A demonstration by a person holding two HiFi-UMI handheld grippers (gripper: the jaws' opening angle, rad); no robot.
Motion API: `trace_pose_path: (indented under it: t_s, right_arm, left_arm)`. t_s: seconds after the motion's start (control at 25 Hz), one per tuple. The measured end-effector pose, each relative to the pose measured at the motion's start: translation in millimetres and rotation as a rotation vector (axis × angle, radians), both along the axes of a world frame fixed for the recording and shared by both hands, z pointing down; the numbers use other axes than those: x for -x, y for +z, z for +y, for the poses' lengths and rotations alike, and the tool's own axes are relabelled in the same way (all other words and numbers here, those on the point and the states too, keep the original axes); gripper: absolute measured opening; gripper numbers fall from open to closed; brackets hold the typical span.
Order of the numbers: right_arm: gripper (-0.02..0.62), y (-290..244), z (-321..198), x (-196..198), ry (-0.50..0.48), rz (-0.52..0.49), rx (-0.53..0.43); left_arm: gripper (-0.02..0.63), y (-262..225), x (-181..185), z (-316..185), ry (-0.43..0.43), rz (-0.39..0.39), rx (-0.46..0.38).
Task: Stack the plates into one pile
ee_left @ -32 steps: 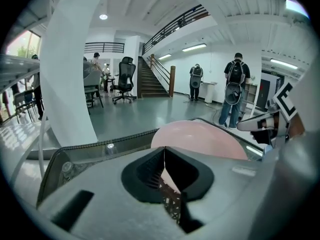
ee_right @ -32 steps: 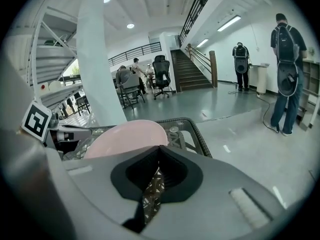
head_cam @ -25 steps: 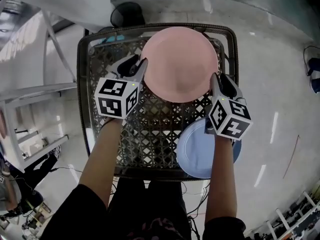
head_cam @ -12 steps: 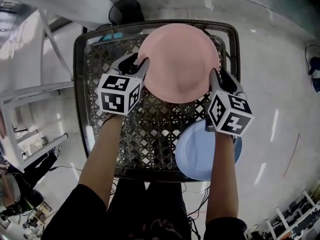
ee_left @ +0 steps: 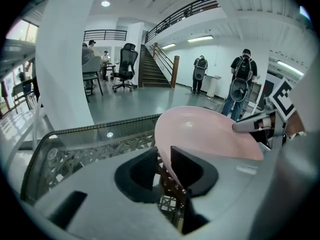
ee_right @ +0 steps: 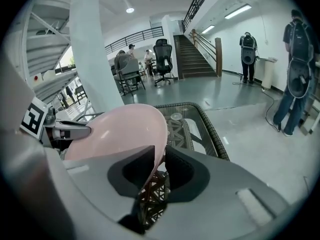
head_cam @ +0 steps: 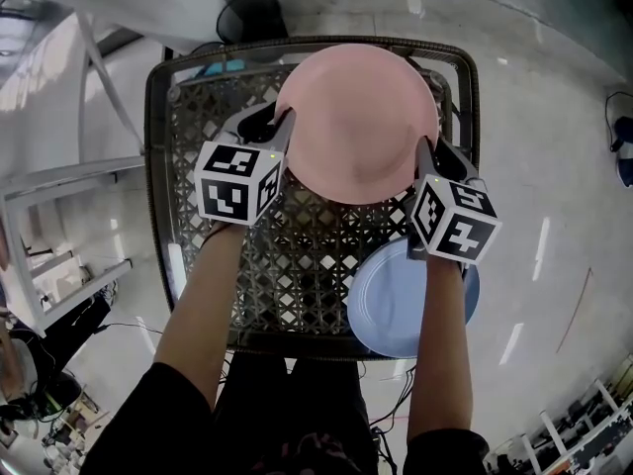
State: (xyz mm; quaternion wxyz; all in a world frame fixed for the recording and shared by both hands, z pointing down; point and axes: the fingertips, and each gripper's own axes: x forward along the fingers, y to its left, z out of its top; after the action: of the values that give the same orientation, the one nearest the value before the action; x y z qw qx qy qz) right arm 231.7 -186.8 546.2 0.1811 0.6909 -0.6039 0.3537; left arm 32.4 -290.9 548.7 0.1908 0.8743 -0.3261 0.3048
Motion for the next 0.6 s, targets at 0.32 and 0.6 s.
trace_pose_path:
  t_s: [0.32, 0.6]
  right_arm:
    - [0.071, -6, 3, 2, 0.004, -0.003, -0.009]
    - [0.071, -23, 2, 6, 0.006, 0.002, -0.047]
  left_arm:
    - [0.063, -12, 2, -2, -0.026, 0.02, -0.024]
    - [0.058, -30, 6, -2, -0.03, 0.03, -0.051]
